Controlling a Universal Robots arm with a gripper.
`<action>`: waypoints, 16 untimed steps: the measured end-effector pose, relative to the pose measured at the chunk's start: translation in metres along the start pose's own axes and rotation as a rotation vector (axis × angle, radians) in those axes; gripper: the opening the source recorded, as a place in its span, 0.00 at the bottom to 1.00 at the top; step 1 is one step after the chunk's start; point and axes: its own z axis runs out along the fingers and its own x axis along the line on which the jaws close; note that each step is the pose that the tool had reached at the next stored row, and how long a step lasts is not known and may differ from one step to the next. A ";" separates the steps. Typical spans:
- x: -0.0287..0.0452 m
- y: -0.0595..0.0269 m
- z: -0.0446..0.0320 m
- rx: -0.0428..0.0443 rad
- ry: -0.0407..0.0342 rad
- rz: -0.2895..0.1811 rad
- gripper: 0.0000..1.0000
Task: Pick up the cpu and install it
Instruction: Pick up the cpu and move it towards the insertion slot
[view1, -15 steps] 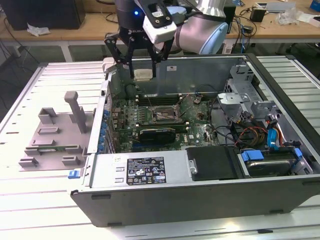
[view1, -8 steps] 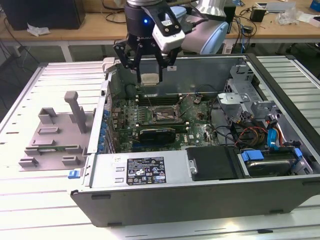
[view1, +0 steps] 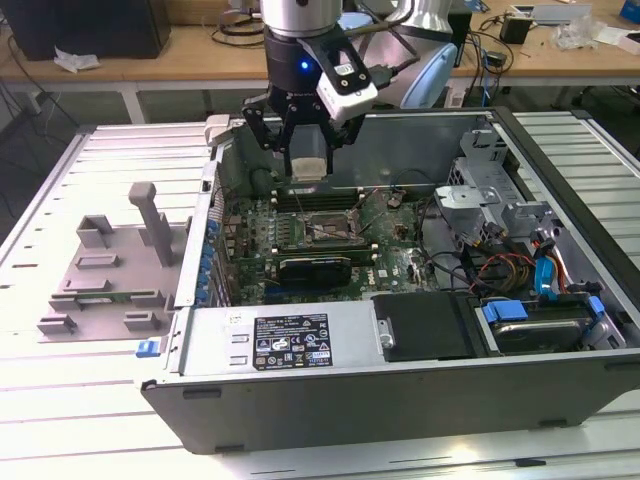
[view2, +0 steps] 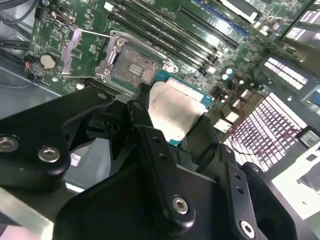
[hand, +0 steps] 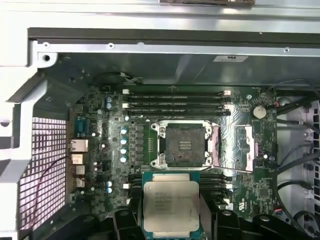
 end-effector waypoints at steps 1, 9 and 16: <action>-0.0020 0.0007 0.0029 0.0001 0.0001 0.000 0.54; -0.0123 0.0011 0.0211 0.0001 0.0004 0.000 0.54; -0.0200 0.0069 0.0403 0.0000 0.0006 0.000 0.54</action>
